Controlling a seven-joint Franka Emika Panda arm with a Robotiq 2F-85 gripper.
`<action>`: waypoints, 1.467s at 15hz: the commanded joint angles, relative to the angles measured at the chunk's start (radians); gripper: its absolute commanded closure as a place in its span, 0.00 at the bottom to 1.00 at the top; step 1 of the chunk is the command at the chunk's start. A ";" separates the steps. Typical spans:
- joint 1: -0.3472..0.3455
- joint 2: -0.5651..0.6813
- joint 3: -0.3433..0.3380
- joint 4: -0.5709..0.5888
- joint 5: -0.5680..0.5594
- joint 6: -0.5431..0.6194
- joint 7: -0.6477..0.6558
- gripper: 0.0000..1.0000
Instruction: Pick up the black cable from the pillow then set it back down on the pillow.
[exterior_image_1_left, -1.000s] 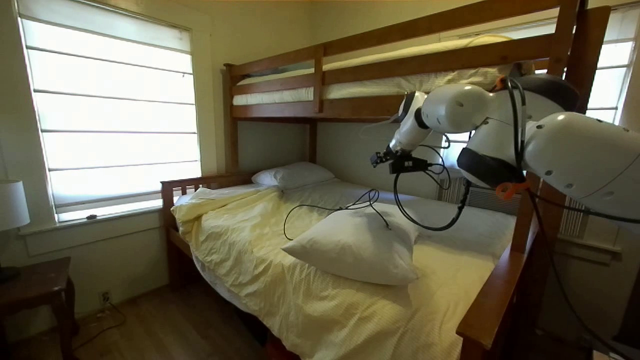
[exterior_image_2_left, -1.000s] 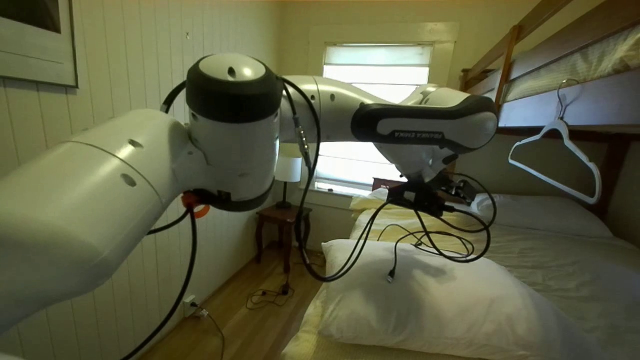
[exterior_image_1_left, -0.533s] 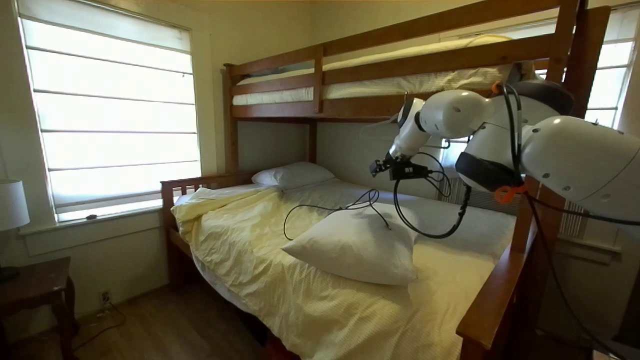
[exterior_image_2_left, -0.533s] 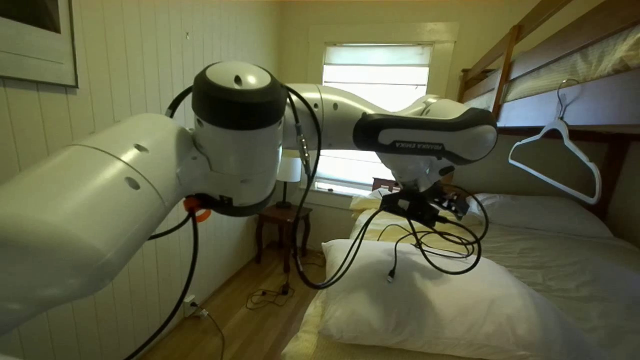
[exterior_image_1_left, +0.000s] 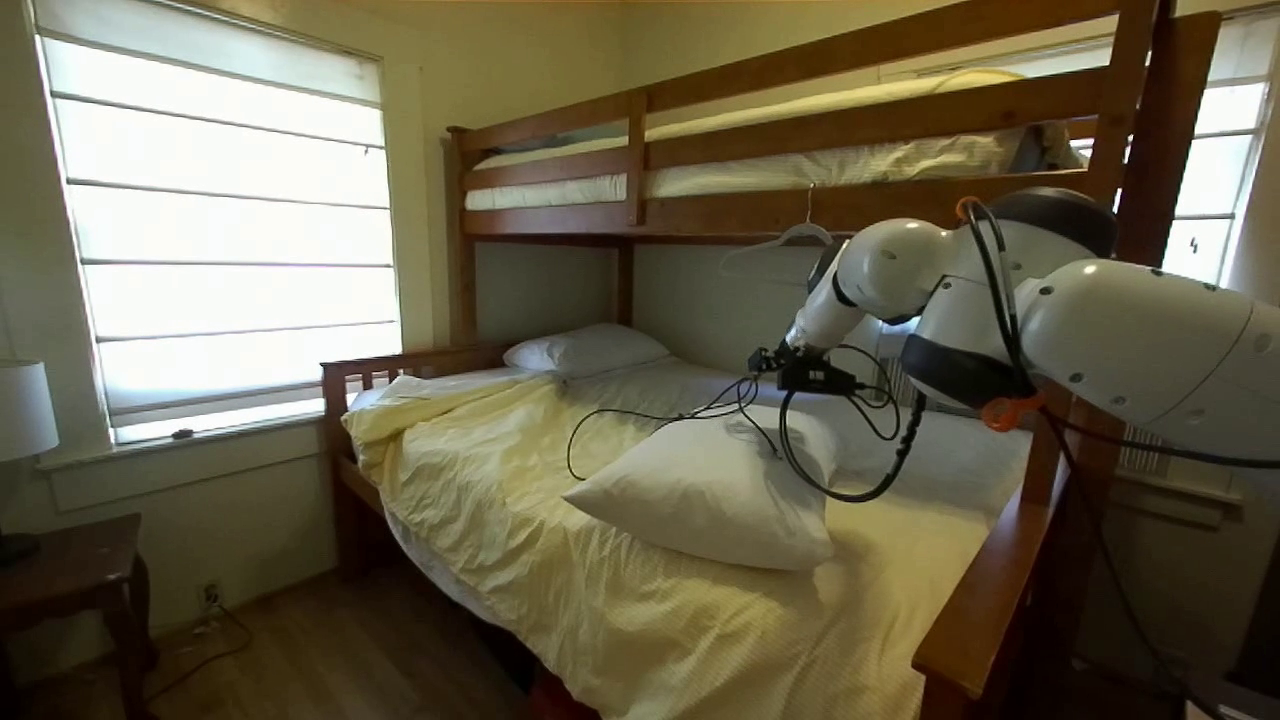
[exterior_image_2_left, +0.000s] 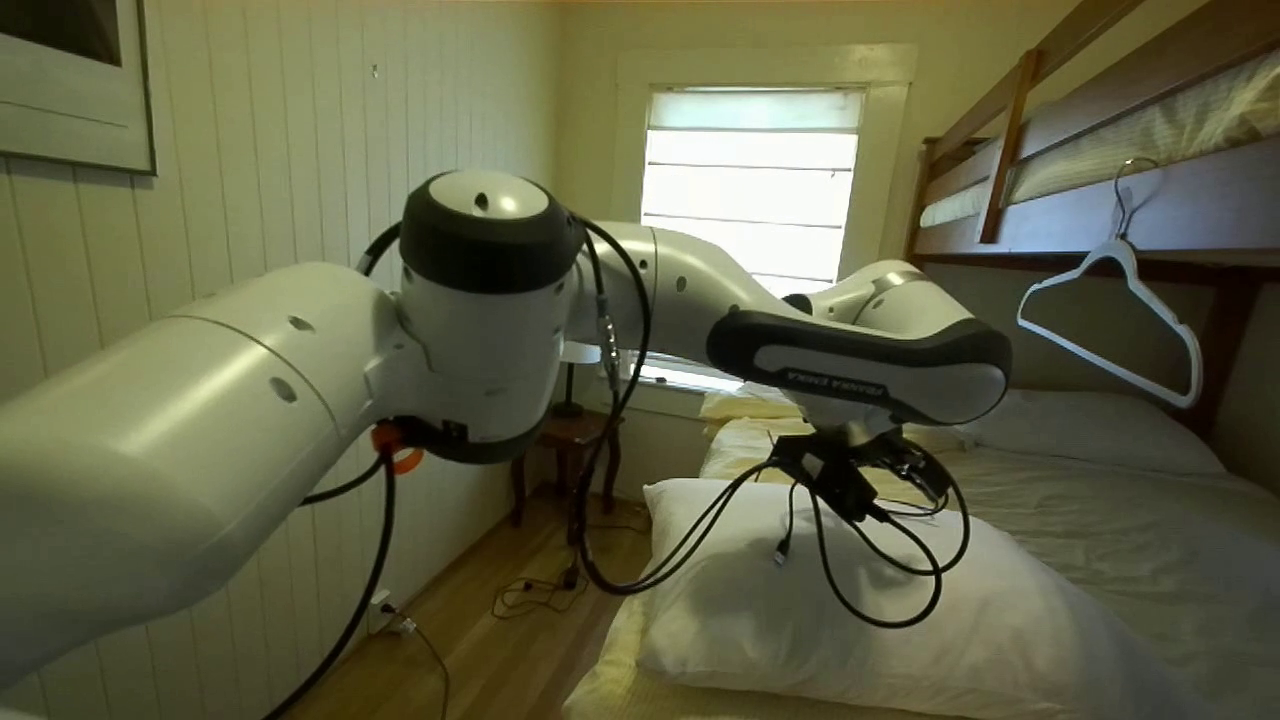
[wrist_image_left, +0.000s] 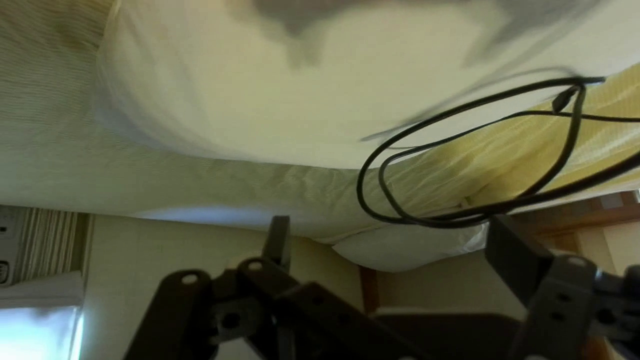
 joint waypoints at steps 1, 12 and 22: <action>0.048 -0.024 -0.034 -0.070 0.046 -0.019 0.023 0.00; 0.024 -0.070 0.011 -0.075 0.049 0.147 0.018 0.00; -0.066 -0.097 0.030 0.065 0.040 0.150 0.000 0.00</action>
